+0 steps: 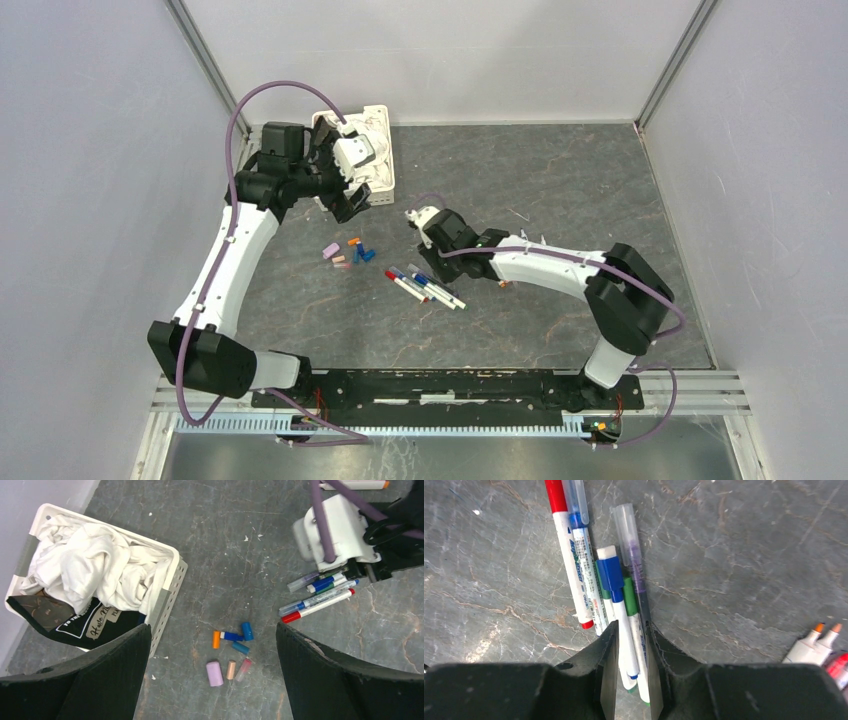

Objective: Open the pen caps

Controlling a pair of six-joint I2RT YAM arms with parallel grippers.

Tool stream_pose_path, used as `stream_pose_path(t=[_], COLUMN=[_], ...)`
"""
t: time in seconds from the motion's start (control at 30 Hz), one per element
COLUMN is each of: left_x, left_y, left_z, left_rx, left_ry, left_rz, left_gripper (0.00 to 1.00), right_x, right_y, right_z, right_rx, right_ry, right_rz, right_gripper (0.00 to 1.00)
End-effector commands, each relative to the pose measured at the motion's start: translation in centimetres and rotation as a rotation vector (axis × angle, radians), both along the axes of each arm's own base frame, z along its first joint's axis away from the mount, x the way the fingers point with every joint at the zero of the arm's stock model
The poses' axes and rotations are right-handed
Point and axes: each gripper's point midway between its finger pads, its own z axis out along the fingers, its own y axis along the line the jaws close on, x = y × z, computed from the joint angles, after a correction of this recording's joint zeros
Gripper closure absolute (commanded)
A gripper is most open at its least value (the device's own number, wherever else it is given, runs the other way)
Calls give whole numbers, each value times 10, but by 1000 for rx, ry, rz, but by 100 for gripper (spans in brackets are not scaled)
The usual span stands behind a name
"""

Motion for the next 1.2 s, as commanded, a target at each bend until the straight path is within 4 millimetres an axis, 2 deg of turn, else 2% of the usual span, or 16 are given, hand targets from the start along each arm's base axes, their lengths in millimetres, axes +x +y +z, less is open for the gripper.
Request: stream_pose_path(t=[0.0,0.17,0.37,0.57,0.87,1.0,1.17], left_x=[-16,-20,-20,-22,-23,-25,-33], left_y=[-4,-4,-4,-4,-4,-5,-4], left_z=[9,9,11,9,7,5,-11], left_rx=[-37,-33,-28,-22,-14,-12,18], left_ry=[8,7,3,3,12,15,31], left_rz=[-27,-43,-51,-57,-68,-84,-129], left_gripper=[2,3,4,5,6,6,5], right_x=[1,-2,-3,4,3,4,11], right_y=[17,16,5,0,-5,1,11], right_z=[-1,-13,-29,-26,-30,-18,26], right_rx=[32,9,-47,-68,-93,-58,56], right_ry=[13,38,41,11,14,7,-10], right_rz=[39,52,43,25,26,31,35], right_gripper=[70,71,74,84,91,97,99])
